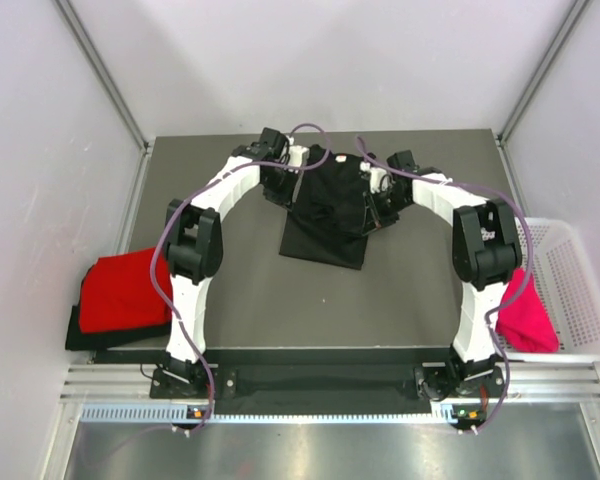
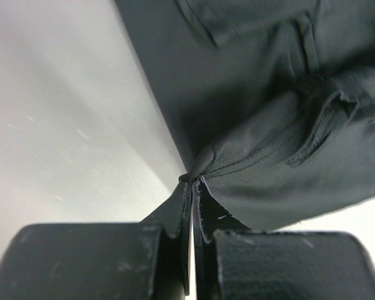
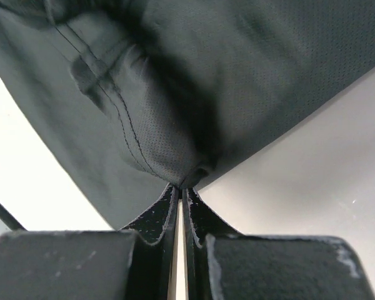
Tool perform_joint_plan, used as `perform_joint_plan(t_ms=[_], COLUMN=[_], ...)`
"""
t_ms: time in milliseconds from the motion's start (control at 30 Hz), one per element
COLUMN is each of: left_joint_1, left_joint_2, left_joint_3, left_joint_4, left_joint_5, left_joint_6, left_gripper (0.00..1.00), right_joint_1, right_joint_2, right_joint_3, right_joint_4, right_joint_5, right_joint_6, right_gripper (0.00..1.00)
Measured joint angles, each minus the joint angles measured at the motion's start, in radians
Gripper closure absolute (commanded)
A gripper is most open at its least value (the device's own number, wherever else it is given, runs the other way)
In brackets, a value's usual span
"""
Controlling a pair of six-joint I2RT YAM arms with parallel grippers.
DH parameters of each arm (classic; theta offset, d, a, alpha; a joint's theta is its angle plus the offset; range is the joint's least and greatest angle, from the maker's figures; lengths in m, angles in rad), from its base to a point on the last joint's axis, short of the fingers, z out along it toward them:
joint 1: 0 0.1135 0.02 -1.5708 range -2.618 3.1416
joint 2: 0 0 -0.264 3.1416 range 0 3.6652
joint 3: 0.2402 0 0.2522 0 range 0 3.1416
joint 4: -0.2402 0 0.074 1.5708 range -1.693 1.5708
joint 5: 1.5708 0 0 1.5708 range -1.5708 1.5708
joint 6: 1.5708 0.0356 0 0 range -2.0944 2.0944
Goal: Fold and stack the t-shirts
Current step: Fold the tshirt
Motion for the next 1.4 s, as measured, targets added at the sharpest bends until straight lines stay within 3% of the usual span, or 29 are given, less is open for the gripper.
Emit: perform_joint_plan(t_ms=[433, 500, 567, 600, 633, 733, 900, 1000, 1033, 1100, 1233, 1400], left_joint_1=[0.006, 0.006, 0.006, 0.006, 0.006, 0.008, 0.045, 0.084, 0.099, 0.124, 0.138, 0.125], left_joint_2=[0.134, 0.138, 0.138, 0.137, 0.136, 0.099, -0.057, -0.143, -0.182, -0.234, -0.254, -0.253], left_joint_3=[0.155, 0.157, 0.159, 0.160, 0.160, 0.110, -0.010, -0.074, -0.128, -0.219, -0.363, -0.476], left_joint_4=[0.021, 0.020, 0.018, 0.017, 0.017, 0.036, 0.016, 0.034, 0.052, 0.052, 0.079, 0.078], left_joint_5=[-0.011, -0.014, -0.022, -0.027, -0.037, -0.068, -0.034, 0.023, 0.053, 0.109, 0.209, 0.288], left_joint_6=[-0.002, -0.002, -0.002, -0.001, 0.001, -0.020, -0.087, -0.129, -0.148, -0.178, -0.232, -0.274], left_gripper=[1.00, 0.98, 0.84, 0.48, 0.38, 0.28, 0.24, 0.20, 0.17, 0.15, 0.16, 0.17], right_joint_1=[-0.026, -0.027, -0.029, -0.029, -0.031, -0.040, -0.093, -0.122, -0.128, -0.129, -0.129, -0.124], right_joint_2=[0.036, 0.049, 0.065, 0.069, 0.070, 0.059, -0.079, -0.158, -0.173, -0.183, -0.182, -0.177], right_joint_3=[0.048, 0.062, 0.078, 0.081, 0.083, 0.080, -0.042, -0.090, -0.103, -0.136, -0.226, -0.306], right_joint_4=[0.045, 0.048, 0.047, 0.047, 0.042, 0.032, 0.008, -0.039, -0.050, -0.052, -0.034, 0.023], right_joint_5=[0.005, 0.006, 0.008, 0.008, 0.007, -0.005, -0.048, -0.103, -0.128, -0.174, -0.261, -0.323], right_joint_6=[0.010, 0.013, 0.018, 0.020, 0.019, 0.021, 0.026, 0.026, 0.029, 0.041, 0.109, 0.200], right_gripper=[1.00, 0.92, 0.71, 0.70, 0.68, 0.64, 0.59, 0.51, 0.43, 0.39, 0.33, 0.34])
